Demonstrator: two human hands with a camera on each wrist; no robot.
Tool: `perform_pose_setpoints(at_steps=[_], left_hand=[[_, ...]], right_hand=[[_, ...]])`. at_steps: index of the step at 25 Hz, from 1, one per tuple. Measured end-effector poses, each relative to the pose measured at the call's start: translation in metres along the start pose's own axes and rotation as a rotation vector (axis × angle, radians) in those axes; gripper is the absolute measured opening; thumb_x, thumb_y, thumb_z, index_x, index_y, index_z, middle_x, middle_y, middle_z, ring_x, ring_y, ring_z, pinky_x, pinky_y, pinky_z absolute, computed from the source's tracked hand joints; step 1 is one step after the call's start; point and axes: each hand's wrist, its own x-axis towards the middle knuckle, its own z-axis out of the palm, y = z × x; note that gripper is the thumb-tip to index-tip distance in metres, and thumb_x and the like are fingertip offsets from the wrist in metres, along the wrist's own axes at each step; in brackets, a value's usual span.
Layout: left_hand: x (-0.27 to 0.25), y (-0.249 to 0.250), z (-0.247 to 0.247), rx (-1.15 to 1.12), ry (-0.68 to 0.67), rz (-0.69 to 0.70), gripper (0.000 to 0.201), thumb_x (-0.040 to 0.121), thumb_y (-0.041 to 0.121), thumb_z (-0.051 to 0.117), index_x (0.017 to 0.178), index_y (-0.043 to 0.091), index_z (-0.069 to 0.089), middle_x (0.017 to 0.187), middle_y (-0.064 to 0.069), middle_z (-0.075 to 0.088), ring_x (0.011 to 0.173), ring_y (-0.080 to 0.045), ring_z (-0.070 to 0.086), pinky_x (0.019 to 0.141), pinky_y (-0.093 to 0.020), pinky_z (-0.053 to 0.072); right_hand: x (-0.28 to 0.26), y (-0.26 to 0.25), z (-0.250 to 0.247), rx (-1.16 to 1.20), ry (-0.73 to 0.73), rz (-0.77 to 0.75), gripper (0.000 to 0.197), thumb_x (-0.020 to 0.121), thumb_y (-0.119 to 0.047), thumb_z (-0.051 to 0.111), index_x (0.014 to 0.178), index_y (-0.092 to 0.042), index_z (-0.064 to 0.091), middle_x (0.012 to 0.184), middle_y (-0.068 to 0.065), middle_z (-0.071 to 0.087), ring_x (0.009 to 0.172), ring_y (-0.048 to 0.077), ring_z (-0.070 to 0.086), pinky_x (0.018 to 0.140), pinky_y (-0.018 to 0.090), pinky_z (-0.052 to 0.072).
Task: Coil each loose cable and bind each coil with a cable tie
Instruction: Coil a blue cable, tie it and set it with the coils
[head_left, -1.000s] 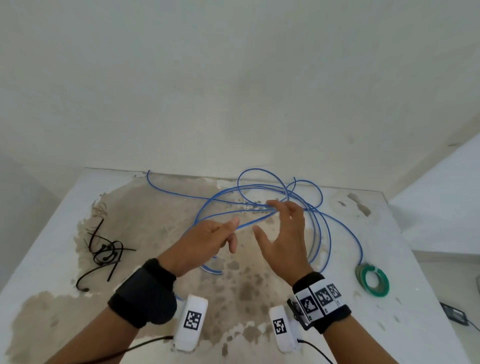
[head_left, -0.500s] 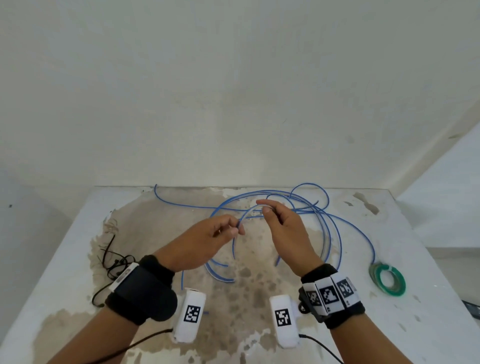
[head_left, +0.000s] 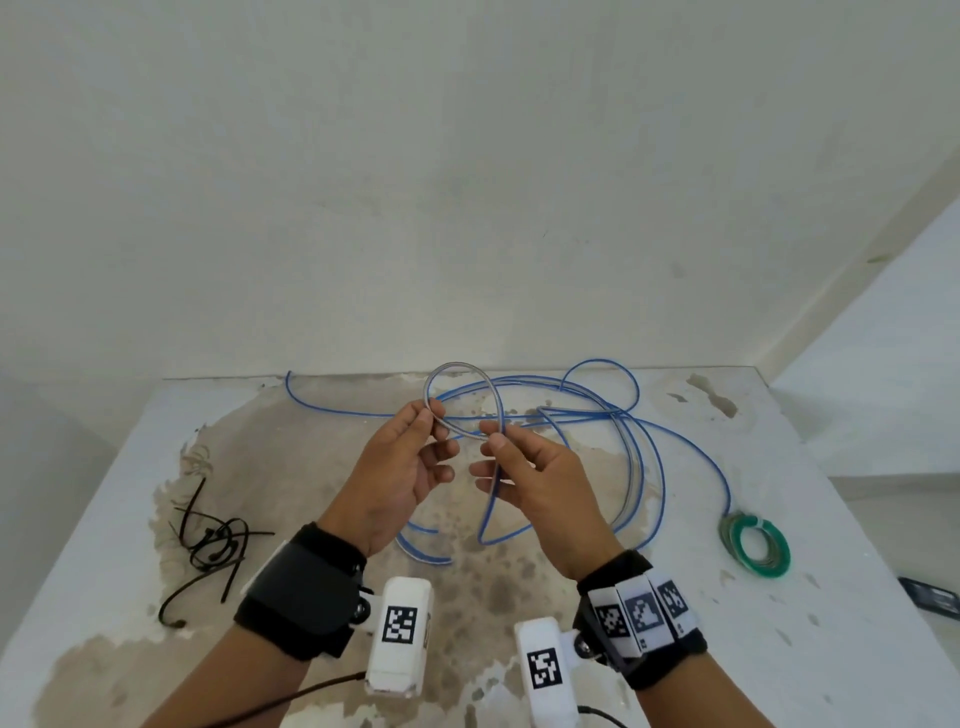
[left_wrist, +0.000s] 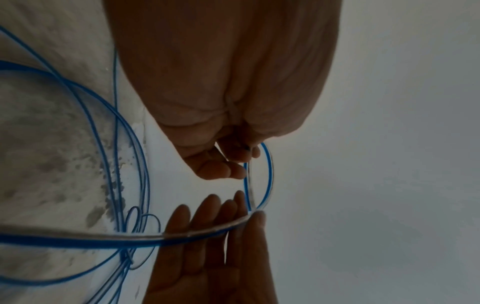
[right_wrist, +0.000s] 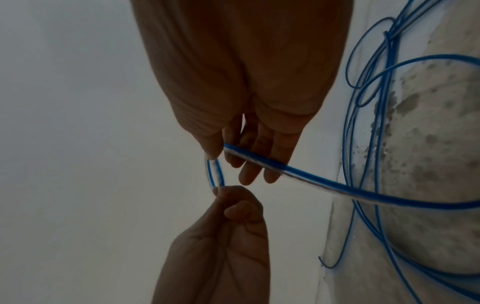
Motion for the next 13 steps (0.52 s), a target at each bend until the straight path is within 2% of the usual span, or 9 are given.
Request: perform_pose_setpoints(at_steps=[2,5,7,8,10,11,13], left_hand=[[-0.002,-0.005,0.002,-0.042,0.023,-0.010,0.023,0.108,0.018,0.036,0.101,0.016,0.057,0.076,0.004,0.057,0.070,-0.012,0.060,0.059,-0.026,0.043],[-0.007,-0.008,0.001,-0.055,0.015,-0.057,0.022,0.108,0.019,0.037,0.102,0.016,0.058,0.081,0.001,0.058,0.071,-0.012,0.061,0.060,-0.027,0.042],[-0.008,-0.009,-0.001,0.139,0.065,-0.041,0.018,0.107,0.020,0.042,0.109,0.018,0.060,0.093,0.000,0.058,0.074,-0.013,0.060,0.060,-0.027,0.044],[-0.010,-0.009,-0.003,0.324,0.126,0.018,0.015,0.105,0.021,0.048,0.115,0.021,0.059,0.099,0.001,0.056,0.076,-0.013,0.058,0.062,-0.026,0.046],[-0.014,-0.008,-0.008,0.672,0.243,0.257,0.026,0.099,0.022,0.060,0.122,0.029,0.054,0.104,0.009,0.053,0.077,-0.010,0.055,0.068,-0.019,0.046],[-0.017,-0.006,-0.008,0.773,0.220,0.372,0.028,0.097,0.024,0.063,0.122,0.032,0.055,0.105,0.015,0.056,0.079,-0.006,0.056,0.071,-0.015,0.045],[-0.023,0.000,-0.004,0.918,0.093,0.420,0.024,0.097,0.026,0.061,0.119,0.037,0.063,0.107,0.023,0.066,0.088,0.002,0.061,0.076,-0.010,0.043]], right_hand=[[0.000,0.001,0.003,0.040,0.002,0.005,0.017,0.097,-0.019,0.066,0.112,-0.019,0.075,0.090,0.000,0.075,0.088,0.021,0.074,0.087,0.037,0.061],[-0.001,0.002,0.010,0.035,0.022,-0.027,0.015,0.097,-0.018,0.066,0.109,-0.016,0.075,0.087,0.001,0.075,0.081,0.017,0.073,0.077,0.031,0.060],[0.000,0.004,0.010,-0.015,0.064,-0.052,0.015,0.097,-0.021,0.067,0.107,-0.014,0.076,0.085,0.001,0.075,0.080,0.017,0.074,0.071,0.028,0.059],[0.001,0.005,0.009,-0.070,0.081,-0.068,0.016,0.097,-0.023,0.067,0.106,-0.014,0.076,0.084,0.001,0.075,0.080,0.017,0.075,0.068,0.028,0.058],[0.001,0.006,0.006,-0.175,0.091,-0.096,0.015,0.096,-0.027,0.069,0.102,-0.017,0.078,0.081,0.001,0.076,0.082,0.016,0.075,0.065,0.027,0.057],[0.000,0.007,0.006,-0.209,0.086,-0.107,0.015,0.096,-0.029,0.069,0.102,-0.019,0.078,0.081,0.001,0.076,0.082,0.015,0.075,0.064,0.027,0.057],[0.000,0.007,0.008,-0.250,0.060,-0.126,0.014,0.096,-0.029,0.069,0.102,-0.021,0.078,0.082,0.000,0.076,0.082,0.013,0.074,0.064,0.026,0.056]])
